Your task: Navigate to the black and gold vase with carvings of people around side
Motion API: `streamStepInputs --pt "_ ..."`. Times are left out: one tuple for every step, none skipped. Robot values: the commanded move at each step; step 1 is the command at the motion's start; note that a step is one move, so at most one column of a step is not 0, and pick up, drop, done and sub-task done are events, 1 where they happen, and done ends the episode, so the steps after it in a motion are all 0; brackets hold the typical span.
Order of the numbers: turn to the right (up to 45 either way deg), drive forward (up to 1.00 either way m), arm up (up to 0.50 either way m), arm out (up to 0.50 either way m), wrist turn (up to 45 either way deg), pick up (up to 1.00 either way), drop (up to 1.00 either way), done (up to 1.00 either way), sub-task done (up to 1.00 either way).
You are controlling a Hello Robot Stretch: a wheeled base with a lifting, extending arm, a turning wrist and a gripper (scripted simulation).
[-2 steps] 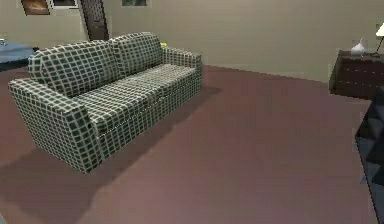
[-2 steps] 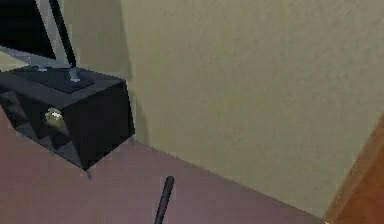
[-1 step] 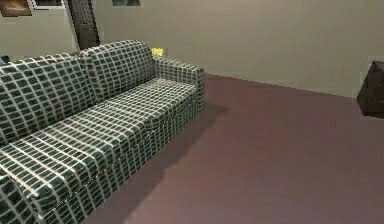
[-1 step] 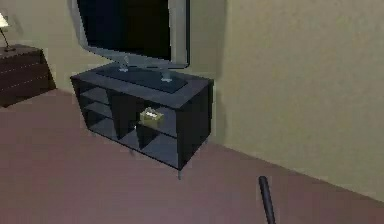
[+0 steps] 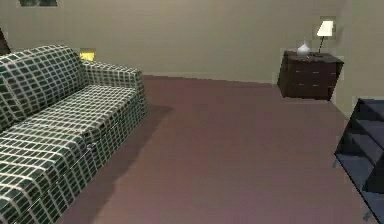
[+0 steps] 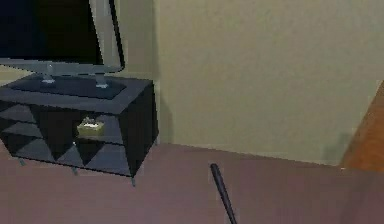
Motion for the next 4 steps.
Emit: streamStepInputs --pt "0.0 1.0 0.0 0.0 0.0 0.0 0.0 0.0 0.0" --pt "0.0 1.0 0.0 0.0 0.0 0.0 0.0 0.0 0.0" --pt "3.0 0.0 0.0 0.0 0.0 0.0 0.0 0.0 0.0" --pt "0.0 0.7 0.0 0.0 0.0 0.0 0.0 0.0 0.0"
